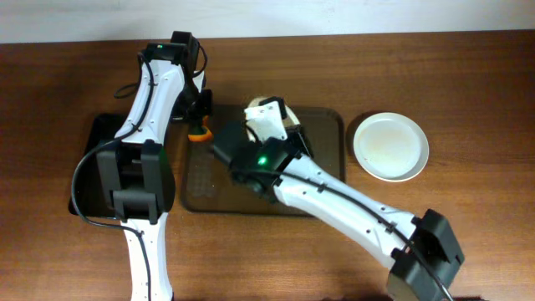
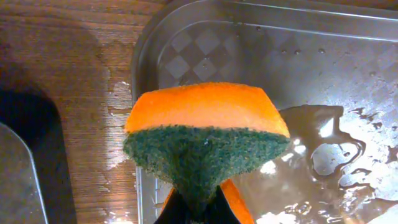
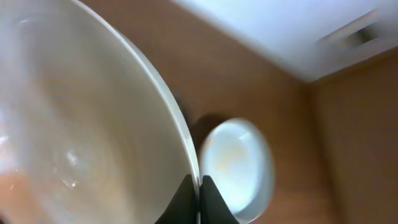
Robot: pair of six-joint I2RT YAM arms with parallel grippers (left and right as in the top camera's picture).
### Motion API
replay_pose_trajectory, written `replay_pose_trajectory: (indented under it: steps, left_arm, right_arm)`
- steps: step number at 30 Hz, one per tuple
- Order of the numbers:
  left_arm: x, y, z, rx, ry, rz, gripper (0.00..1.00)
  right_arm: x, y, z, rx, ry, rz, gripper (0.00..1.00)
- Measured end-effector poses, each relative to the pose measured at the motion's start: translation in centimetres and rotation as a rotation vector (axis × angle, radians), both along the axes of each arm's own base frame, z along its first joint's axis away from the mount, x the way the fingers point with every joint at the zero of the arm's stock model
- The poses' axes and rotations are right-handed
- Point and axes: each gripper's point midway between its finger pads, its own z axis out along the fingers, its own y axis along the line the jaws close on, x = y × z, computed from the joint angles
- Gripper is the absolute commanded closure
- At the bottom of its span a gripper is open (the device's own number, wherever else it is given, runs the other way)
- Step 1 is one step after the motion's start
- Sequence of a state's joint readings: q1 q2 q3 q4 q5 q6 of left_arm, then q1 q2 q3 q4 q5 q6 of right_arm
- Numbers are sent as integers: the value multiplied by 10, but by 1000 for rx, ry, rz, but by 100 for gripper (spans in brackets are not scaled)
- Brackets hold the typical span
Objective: Clean dirty plates on tray and stack at the side
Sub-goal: 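Lift the last plate with the right gripper and stack it on the right pile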
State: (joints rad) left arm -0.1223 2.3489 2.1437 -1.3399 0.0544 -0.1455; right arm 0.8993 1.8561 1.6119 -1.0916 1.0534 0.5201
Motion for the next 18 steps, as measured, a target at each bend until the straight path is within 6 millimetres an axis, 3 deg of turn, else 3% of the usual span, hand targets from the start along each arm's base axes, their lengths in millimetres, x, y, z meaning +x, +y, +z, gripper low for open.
replay_pose_trajectory:
  steps: [5, 9, 10, 12, 14, 18]
  left_arm:
    - [0, 0, 0, -2, 0, 0, 100]
    - [0, 0, 0, -2, 0, 0, 100]
    - [0, 0, 0, -2, 0, 0, 100]
    - [0, 0, 0, -3, 0, 0, 100]
    - [0, 0, 0, -3, 0, 0, 100]
    - [0, 0, 0, -2, -1, 0, 100]
  right_arm:
    - [-8, 7, 52, -187, -261, 2, 96]
    - [-9, 7, 58, -200, -296, -5, 96]
    - [-9, 8, 53, -174, -276, -3, 96]
    - [-6, 10, 18, -41, -110, 11, 96]
    - [-2, 3, -24, 140, 114, -17, 96]
    - [3, -17, -74, 467, 489, -56, 96]
